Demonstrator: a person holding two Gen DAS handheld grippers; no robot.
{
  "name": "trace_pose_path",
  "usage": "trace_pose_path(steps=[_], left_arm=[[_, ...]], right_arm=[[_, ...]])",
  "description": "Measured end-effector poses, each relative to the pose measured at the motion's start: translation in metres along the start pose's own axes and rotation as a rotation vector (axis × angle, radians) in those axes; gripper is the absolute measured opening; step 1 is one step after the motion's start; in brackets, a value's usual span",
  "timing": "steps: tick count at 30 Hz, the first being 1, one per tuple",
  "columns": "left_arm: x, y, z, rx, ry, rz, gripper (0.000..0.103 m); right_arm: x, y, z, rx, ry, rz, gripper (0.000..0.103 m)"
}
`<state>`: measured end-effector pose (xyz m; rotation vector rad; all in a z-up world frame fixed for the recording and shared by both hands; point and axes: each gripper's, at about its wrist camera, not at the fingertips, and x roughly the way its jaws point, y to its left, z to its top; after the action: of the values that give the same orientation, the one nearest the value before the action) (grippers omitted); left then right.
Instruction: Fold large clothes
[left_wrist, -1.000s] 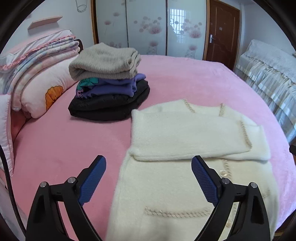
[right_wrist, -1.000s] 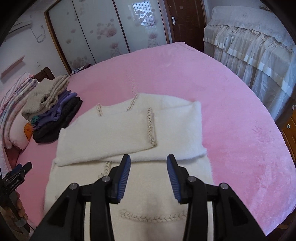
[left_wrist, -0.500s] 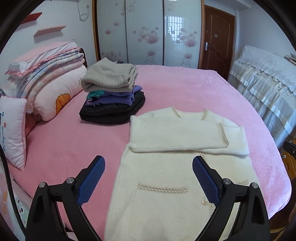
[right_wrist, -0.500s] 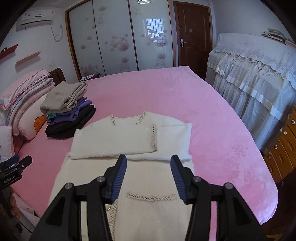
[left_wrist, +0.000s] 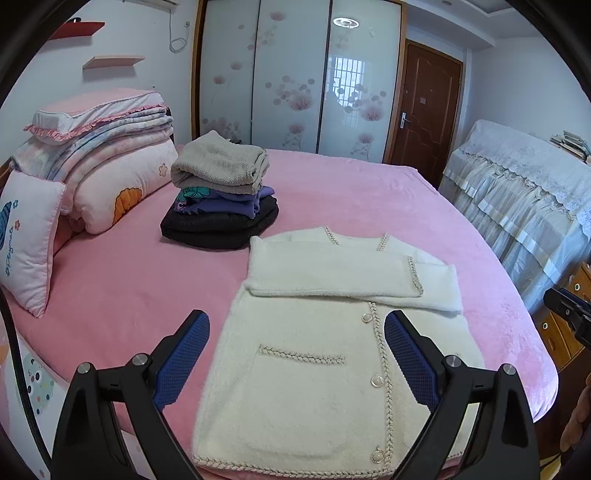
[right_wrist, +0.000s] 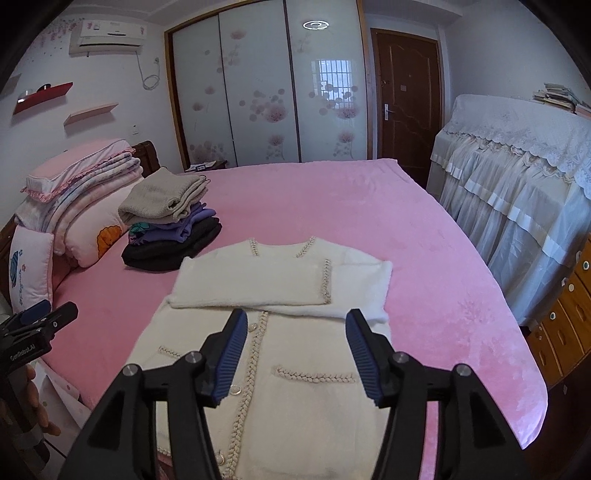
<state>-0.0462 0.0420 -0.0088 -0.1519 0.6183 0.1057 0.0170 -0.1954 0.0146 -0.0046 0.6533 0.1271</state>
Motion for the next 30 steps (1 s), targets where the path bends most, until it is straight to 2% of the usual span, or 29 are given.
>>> trace_pose_path(steps=[4,8,12,15,17,23,30], left_arm=[[-0.005,-0.002,-0.018,0.025,-0.009,0.012,0.095],[-0.001,-0.003,-0.036,0.061,0.037,0.009,0.095],[0.006,0.0,-0.054,0.066,0.095,-0.024,0.095],[0.014,0.003,-0.066,0.075,0.123,-0.003,0.095],[0.019,0.008,-0.072,0.078,0.14,0.006,0.095],[0.041,0.029,-0.09,0.079,0.203,-0.042,0.095],[0.086,0.069,-0.126,0.038,0.361,-0.091,0.095]], right_arm=[[-0.012,0.01,-0.011,-0.048,-0.021,-0.004,0.058],[-0.018,0.019,-0.03,-0.089,-0.029,-0.007,0.06],[-0.016,0.027,-0.051,-0.124,-0.006,-0.005,0.06],[-0.013,0.031,-0.066,-0.151,0.014,-0.014,0.06],[-0.006,0.032,-0.076,-0.162,0.043,-0.023,0.06],[0.02,0.016,-0.104,-0.133,0.165,-0.057,0.06],[0.053,-0.02,-0.142,-0.072,0.315,-0.045,0.06]])
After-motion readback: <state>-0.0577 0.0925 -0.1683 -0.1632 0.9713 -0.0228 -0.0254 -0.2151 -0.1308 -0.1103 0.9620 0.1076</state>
